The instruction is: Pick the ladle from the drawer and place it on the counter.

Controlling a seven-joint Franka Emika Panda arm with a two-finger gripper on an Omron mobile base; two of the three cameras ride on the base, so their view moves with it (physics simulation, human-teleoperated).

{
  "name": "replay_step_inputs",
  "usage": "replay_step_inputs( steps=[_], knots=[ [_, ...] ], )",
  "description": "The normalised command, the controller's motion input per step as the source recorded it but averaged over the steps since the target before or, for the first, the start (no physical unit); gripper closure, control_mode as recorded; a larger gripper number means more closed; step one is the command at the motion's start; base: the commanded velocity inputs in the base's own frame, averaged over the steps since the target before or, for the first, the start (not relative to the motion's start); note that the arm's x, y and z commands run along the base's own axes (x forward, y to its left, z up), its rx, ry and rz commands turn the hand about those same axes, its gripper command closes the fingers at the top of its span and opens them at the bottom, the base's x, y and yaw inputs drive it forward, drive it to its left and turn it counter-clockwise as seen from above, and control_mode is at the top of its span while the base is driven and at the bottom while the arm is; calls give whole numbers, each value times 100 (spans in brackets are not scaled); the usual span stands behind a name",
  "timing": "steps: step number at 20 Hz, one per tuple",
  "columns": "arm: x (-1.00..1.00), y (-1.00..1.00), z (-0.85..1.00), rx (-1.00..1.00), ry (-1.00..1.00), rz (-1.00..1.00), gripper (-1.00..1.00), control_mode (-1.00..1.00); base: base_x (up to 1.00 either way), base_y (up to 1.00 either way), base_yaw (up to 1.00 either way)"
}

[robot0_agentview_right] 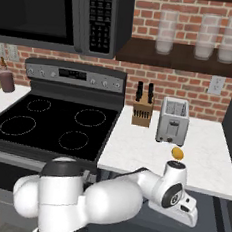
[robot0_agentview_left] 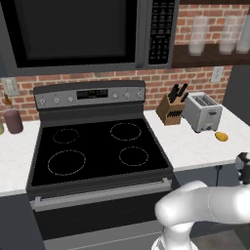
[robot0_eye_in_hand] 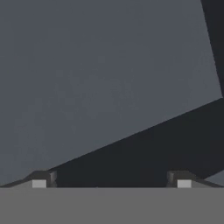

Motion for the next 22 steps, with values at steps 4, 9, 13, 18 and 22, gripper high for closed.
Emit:
replay_step_inputs(
  steps=[4, 9, 13, 18, 22],
  knots=[
    [-7, -19, -32, 5, 8, 0, -100, -100, 0, 0, 0],
    [-13, -15, -36, 3, 5, 0, -100, -100, 0, 0, 0],
    [-21, -11, -35, 1, 2, 0, -100, -100, 0, 0, 0],
    [-55, -19, -19, 1, 0, 0, -100, -100, 0, 0, 0],
    [-72, -27, -10, 0, 8, 0, -100, -100, 0, 0, 0]
  ],
)
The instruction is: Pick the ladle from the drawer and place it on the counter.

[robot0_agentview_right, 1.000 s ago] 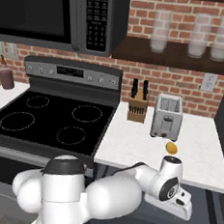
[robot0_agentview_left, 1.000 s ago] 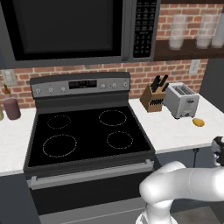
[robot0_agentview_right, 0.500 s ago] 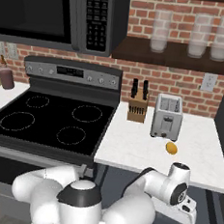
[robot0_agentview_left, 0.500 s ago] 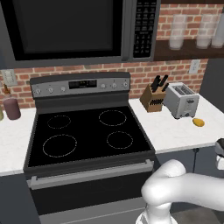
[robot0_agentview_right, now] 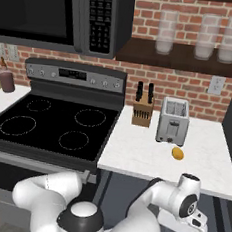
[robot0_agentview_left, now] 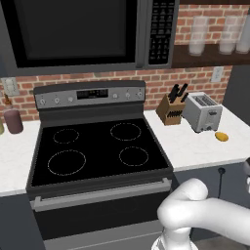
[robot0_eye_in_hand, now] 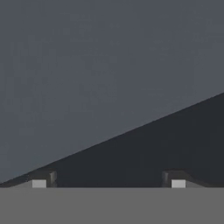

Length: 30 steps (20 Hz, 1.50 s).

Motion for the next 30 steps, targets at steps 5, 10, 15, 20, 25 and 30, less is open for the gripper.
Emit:
replay_step_inputs(
  steps=[5, 10, 15, 20, 25, 30],
  knots=[
    [-91, -31, -16, 0, 10, 0, -100, -100, 0, 0, 0],
    [-100, -40, -20, 2, 7, 0, -100, -100, 0, 0, 0],
    [-94, -39, -8, 5, 4, 0, -100, -100, 0, 0, 0],
    [-15, -4, 11, 2, 0, 0, -100, -100, 0, 0, 0],
    [9, 2, 40, 1, 0, 0, -100, -100, 0, 0, 0],
    [26, 4, 33, 0, -11, -1, -100, -100, 0, 0, 0]
  ],
)
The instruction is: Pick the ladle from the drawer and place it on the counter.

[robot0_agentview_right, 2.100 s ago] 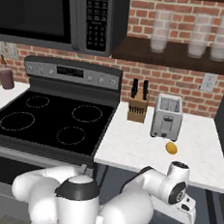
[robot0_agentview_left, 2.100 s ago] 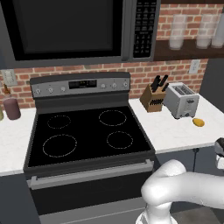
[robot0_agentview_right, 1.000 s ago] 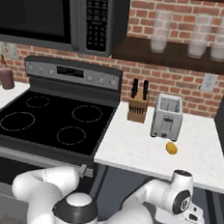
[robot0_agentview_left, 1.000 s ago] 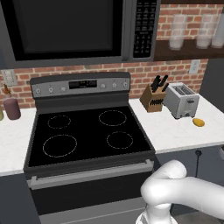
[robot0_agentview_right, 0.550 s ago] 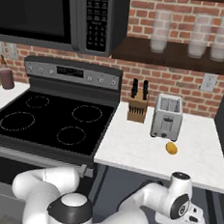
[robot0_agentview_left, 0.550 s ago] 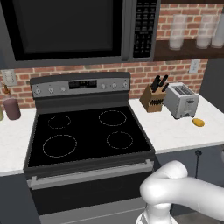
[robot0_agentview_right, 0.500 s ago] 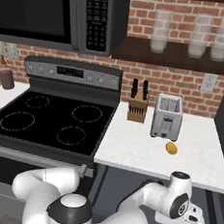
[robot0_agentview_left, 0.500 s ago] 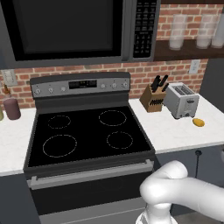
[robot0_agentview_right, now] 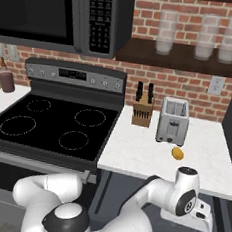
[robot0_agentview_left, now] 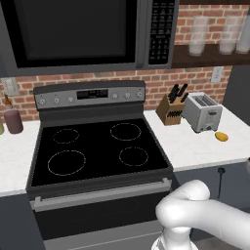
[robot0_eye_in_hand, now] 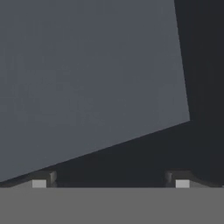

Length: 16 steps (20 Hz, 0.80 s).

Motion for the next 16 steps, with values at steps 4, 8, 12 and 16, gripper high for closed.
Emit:
replay_step_inputs(
  steps=[4, 8, 12, 16],
  knots=[
    [64, 25, 9, 0, -18, -13, -100, -100, 0, 0, 0],
    [63, 24, 0, 0, -19, -14, -100, -100, 0, 0, 0],
    [17, 44, 0, -1, -23, -13, -100, -100, 0, 0, 0],
    [-1, 44, -1, -2, -12, -16, -100, -100, 0, 0, 0]
  ],
)
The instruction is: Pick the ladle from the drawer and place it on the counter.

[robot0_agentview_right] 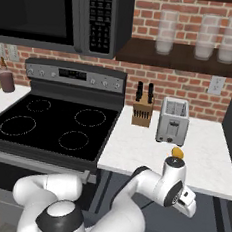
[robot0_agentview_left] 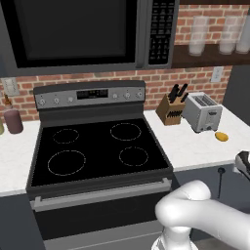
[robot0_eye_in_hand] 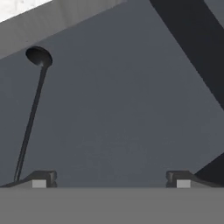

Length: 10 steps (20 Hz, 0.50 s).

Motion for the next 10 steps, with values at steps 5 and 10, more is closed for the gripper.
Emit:
replay_step_inputs(
  steps=[5, 10],
  knots=[
    [-23, 14, 0, 0, -7, -6, -100, -100, 0, 0, 0],
    [-1, 23, 0, 0, -6, 0, -100, -100, 0, 0, 0]
  ],
)
